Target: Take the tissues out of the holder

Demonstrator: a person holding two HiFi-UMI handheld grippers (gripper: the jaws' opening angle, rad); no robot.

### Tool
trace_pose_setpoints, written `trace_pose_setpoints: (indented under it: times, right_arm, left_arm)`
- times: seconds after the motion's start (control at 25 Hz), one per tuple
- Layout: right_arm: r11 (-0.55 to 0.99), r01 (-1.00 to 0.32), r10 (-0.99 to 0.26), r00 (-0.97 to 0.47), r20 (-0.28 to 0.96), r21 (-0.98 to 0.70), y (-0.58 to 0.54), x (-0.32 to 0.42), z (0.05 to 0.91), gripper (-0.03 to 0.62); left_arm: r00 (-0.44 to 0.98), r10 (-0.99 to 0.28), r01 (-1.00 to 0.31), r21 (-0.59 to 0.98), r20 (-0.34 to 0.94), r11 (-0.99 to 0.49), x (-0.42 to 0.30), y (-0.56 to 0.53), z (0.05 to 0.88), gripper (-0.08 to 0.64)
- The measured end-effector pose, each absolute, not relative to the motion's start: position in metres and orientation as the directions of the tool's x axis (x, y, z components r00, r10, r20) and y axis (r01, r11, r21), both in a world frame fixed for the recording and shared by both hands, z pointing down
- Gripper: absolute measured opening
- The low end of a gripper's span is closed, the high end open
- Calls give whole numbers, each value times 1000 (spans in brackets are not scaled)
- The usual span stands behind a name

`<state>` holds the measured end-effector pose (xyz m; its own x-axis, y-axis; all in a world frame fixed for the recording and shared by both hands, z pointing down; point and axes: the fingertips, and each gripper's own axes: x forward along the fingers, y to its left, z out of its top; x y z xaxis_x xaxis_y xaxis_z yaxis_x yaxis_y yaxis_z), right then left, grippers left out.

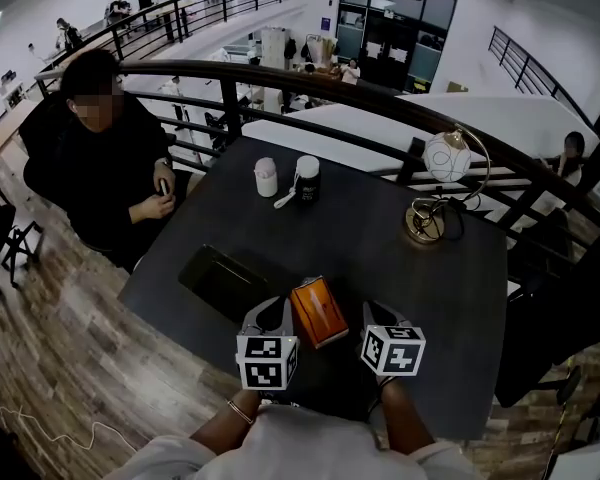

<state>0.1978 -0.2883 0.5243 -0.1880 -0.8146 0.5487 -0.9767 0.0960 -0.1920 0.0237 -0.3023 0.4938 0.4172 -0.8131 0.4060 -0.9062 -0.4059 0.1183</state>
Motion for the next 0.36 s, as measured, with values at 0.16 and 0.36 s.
trace_pose_setpoints:
  times: [0.16, 0.36]
  right_arm:
    - [98, -976, -816, -190, 546, -193, -289, 196, 523, 5]
    - [104, -977, -815, -192, 546, -187, -289, 194, 523, 5]
  left_arm:
    - [413, -817, -908, 118, 403, -402, 21, -302, 492, -11]
    - [412, -817, -909, 121, 404, -399, 19, -301, 493, -12]
